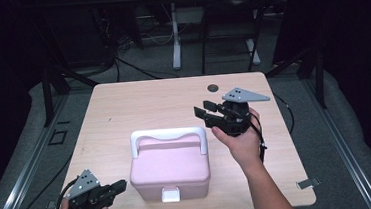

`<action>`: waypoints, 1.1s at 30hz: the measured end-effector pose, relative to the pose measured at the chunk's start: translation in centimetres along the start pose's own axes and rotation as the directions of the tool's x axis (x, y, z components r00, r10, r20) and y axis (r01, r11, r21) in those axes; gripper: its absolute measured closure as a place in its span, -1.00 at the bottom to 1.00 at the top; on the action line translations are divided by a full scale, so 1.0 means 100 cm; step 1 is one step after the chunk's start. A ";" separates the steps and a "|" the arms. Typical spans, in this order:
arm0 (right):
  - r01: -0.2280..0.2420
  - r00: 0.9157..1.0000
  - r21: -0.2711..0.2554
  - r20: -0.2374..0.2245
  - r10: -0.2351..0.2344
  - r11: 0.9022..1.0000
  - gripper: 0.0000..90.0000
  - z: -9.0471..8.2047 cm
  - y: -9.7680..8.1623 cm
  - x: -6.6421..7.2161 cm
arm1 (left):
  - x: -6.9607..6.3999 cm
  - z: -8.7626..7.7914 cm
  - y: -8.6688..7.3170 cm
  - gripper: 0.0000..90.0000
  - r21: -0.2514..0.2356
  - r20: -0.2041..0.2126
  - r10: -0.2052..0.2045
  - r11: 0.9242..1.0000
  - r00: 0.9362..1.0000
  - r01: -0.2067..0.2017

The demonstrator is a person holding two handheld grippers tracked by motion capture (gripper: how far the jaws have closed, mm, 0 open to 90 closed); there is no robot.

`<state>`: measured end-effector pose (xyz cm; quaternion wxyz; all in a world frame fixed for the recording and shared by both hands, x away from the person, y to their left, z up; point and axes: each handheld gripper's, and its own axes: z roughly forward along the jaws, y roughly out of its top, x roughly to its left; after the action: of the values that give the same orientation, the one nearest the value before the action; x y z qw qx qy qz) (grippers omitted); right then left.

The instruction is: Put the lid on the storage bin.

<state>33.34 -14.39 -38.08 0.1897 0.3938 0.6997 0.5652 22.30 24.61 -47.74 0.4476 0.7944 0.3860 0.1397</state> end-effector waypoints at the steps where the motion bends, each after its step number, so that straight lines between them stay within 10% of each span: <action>1: 0.004 1.000 -0.001 0.002 -0.004 1.000 0.29 -0.001 0.000 0.000 | 0.001 -0.001 0.001 0.89 -0.012 -0.003 -0.005 1.000 1.000 0.005; 33: 0.048 0.999 0.059 0.009 -0.049 0.997 0.26 -0.009 -0.022 0.011 | 0.049 0.014 0.066 0.43 -0.075 -0.072 -0.037 0.997 0.997 0.032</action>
<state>31.30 -14.26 -39.69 0.1953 0.3850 0.7244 0.5375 29.57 25.43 -43.67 0.4645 0.7649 0.4104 0.1752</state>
